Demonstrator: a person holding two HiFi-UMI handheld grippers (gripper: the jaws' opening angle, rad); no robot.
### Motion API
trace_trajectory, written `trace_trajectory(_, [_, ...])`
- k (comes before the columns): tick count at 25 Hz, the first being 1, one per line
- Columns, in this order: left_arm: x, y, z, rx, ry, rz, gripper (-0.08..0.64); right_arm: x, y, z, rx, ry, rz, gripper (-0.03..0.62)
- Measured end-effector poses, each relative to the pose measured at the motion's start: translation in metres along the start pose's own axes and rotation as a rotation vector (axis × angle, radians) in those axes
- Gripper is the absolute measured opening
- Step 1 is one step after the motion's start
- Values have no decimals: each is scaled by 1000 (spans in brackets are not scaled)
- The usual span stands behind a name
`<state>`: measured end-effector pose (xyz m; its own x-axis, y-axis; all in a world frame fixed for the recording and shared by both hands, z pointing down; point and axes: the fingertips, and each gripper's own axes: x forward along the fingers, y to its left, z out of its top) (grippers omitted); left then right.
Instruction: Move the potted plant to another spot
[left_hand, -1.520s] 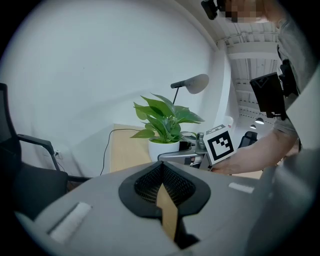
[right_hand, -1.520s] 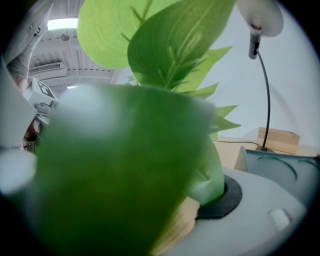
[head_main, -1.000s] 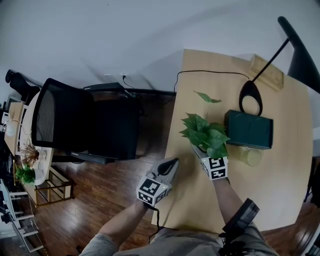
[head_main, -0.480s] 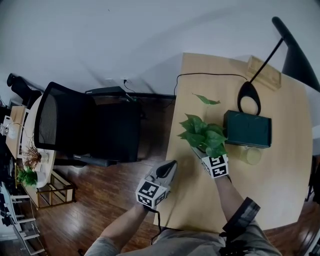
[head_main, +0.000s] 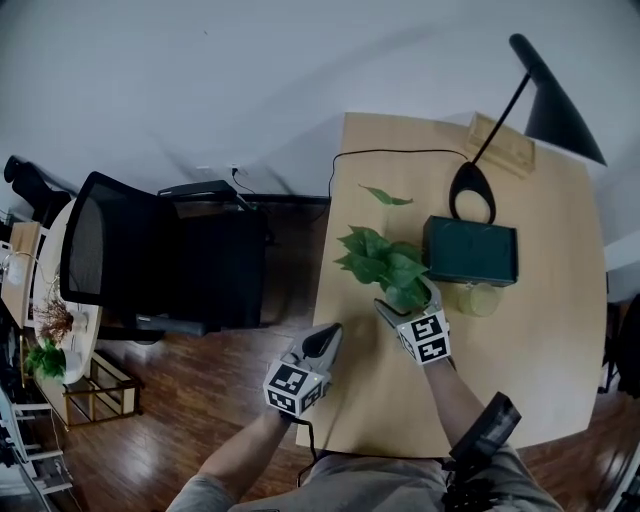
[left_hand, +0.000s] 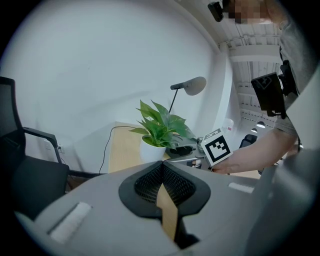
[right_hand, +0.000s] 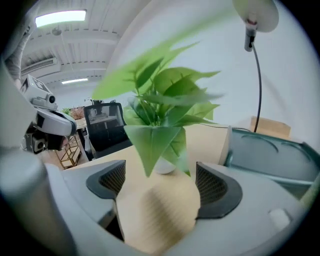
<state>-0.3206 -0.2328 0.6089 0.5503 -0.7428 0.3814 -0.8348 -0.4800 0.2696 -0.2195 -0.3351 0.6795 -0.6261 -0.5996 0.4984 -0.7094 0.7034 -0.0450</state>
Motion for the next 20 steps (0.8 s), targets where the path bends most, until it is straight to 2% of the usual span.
trace_trajectory(5, [-2, -29, 2, -32, -21, -10, 2, -56, 8, 3, -6, -8, 34, 448])
trace_trajectory(8, [-3, -60, 10, -45, -44, -22, 2, -97, 18, 15, -24, -37, 71, 432])
trace_trajectory(13, [-8, -123, 16, -49, -83, -30, 2, -172, 36, 28, -66, -99, 126, 290])
trace_trajectory(20, [-36, -209, 6, -41, -103, -7, 2, -275, 57, 18, -94, -134, 173, 173])
